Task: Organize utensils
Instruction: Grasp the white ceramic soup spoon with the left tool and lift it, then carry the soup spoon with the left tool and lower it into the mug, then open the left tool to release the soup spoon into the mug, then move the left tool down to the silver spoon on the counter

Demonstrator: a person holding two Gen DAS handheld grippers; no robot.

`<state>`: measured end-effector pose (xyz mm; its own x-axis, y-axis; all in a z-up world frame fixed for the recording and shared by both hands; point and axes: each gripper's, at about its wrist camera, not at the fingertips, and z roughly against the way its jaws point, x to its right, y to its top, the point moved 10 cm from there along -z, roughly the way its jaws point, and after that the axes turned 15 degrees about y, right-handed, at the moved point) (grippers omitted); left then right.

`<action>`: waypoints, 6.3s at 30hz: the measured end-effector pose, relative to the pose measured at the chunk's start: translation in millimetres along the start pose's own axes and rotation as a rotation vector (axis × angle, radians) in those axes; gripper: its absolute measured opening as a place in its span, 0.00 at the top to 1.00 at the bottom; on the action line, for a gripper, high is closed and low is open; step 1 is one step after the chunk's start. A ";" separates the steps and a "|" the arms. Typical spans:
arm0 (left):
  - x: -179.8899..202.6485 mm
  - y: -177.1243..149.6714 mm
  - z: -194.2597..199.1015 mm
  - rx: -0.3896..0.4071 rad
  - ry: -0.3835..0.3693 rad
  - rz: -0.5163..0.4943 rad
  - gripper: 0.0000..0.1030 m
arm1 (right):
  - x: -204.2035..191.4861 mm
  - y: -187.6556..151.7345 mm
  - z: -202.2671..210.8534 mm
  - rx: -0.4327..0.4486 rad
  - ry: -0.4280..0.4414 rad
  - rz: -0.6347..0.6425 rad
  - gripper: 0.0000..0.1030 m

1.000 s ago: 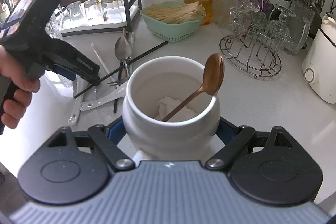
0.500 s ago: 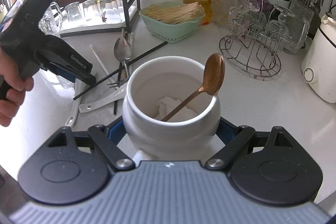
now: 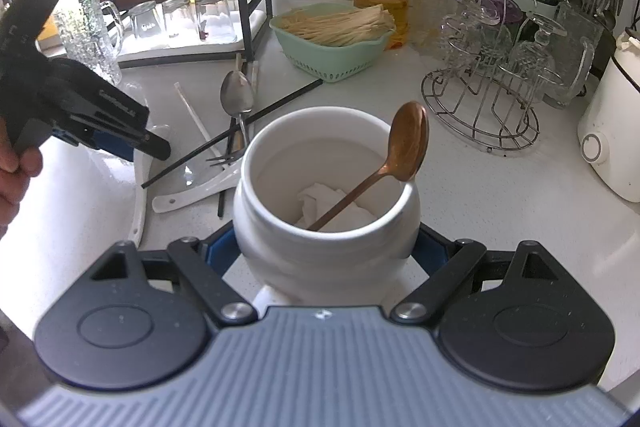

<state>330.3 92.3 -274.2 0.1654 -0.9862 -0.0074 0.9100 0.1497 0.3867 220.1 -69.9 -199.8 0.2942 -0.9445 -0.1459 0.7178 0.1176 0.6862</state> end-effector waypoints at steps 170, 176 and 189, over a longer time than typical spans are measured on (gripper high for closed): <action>89.8 -7.1 165.8 0.294 -0.085 -0.164 0.56 | -15.8 10.9 -15.8 0.102 0.089 0.129 0.11; 68.1 -14.2 143.8 0.253 -0.067 -0.128 0.55 | -15.4 10.8 -15.3 0.102 0.087 0.117 0.12; 53.5 -11.6 108.1 0.229 -0.103 -0.073 0.48 | -10.7 12.0 -15.7 0.066 0.066 0.099 0.12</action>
<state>287.6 30.2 -179.4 0.0519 -0.9976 0.0466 0.8064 0.0693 0.5873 235.4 -53.6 -201.2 0.4041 -0.9068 -0.1205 0.6409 0.1866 0.7446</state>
